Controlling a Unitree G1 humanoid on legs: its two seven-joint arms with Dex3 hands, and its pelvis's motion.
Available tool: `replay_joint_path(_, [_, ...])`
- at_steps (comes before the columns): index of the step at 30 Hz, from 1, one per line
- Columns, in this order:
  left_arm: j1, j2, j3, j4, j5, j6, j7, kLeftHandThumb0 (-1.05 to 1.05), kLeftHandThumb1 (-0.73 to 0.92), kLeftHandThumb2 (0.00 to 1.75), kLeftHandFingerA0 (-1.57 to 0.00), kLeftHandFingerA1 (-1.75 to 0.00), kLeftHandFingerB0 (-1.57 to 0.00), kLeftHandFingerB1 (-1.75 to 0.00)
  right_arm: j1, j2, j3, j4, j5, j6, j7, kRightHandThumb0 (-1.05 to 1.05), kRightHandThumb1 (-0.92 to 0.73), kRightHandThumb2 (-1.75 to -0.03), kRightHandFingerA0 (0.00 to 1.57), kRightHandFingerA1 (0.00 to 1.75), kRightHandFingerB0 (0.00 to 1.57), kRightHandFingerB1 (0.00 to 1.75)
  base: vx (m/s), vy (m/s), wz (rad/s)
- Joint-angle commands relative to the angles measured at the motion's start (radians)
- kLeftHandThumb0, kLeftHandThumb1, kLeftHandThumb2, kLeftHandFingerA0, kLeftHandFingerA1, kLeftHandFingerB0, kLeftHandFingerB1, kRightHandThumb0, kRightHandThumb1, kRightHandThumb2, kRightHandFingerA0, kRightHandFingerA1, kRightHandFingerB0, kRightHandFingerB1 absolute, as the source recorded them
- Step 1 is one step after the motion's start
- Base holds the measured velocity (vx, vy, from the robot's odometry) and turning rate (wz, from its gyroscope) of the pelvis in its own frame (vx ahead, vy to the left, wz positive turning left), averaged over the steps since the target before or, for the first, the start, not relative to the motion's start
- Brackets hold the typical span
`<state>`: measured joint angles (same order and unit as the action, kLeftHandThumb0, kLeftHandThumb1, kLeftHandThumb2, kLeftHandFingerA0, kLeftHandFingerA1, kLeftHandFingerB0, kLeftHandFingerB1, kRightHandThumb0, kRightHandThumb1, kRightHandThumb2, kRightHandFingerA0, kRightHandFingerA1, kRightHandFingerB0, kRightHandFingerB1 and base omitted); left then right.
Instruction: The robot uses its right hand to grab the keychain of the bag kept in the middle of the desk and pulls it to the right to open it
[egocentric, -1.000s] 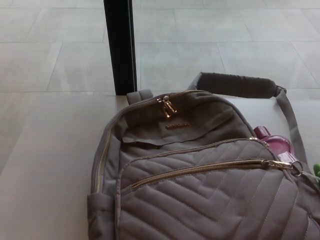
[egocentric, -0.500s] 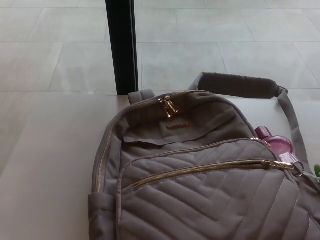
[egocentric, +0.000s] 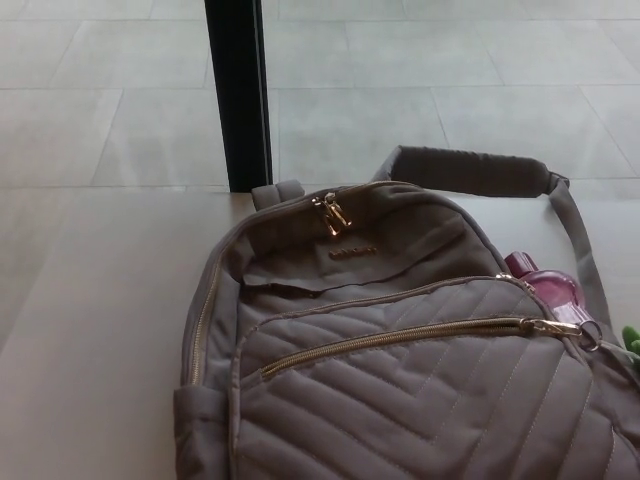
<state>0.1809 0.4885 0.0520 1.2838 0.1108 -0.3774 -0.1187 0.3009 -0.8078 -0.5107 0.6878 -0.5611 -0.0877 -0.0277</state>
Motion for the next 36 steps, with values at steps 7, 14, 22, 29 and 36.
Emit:
replay_joint_path(7, [-0.019, 0.04, 0.002, 0.001, 0.006, 0.064, -0.005, -0.81, 0.89, 0.67, -0.74, -0.59, -0.59, -0.43, 0.014, 0.133, -0.101, 0.406, 0.285, -0.066, 0.074, -0.53, -0.63, -0.59, 0.71, 0.73, 0.36, 0.37, 0.0, 0.0, 0.0])
replay_joint_path(14, [-0.037, 0.048, -0.004, 0.004, 0.016, 0.086, -0.009, -0.7, 0.8, 0.64, -0.7, -0.61, -0.53, -0.42, 0.018, 0.135, 0.01, 0.34, 0.291, -0.189, 0.221, -0.6, -0.6, -0.58, 0.95, 1.34, 0.39, 0.42, 0.0, 0.0, 0.0])
replay_joint_path(22, [-0.032, 0.036, 0.037, -0.002, -0.023, 0.115, 0.05, -0.51, 0.51, 0.56, -0.76, -1.1, -0.59, -0.43, 0.013, 0.142, 0.013, 0.374, 0.382, -0.267, 0.167, -0.46, -0.49, -0.57, 1.0, 1.39, 0.49, 0.39, 0.0, 0.0, 0.0])
replay_joint_path(29, [-0.029, 0.025, 0.085, -0.01, -0.036, 0.109, 0.083, -0.5, 0.39, 0.81, -0.77, -1.05, -0.57, -0.58, 0.017, 0.143, 0.016, 0.403, 0.422, -0.293, 0.12, -0.5, -0.4, -0.72, 1.01, 1.33, 0.64, 0.55, 0.0, 0.0, 0.0])
replay_joint_path(36, [-0.025, 0.026, 0.075, -0.018, -0.011, 0.116, 0.111, -0.45, 0.38, 0.78, -0.75, -0.96, -0.6, -0.6, 0.028, 0.121, 0.088, 0.414, 0.387, -0.333, 0.064, -0.4, -0.5, -0.56, 0.86, 1.16, 0.74, 0.44, 0.0, 0.0, 0.0])
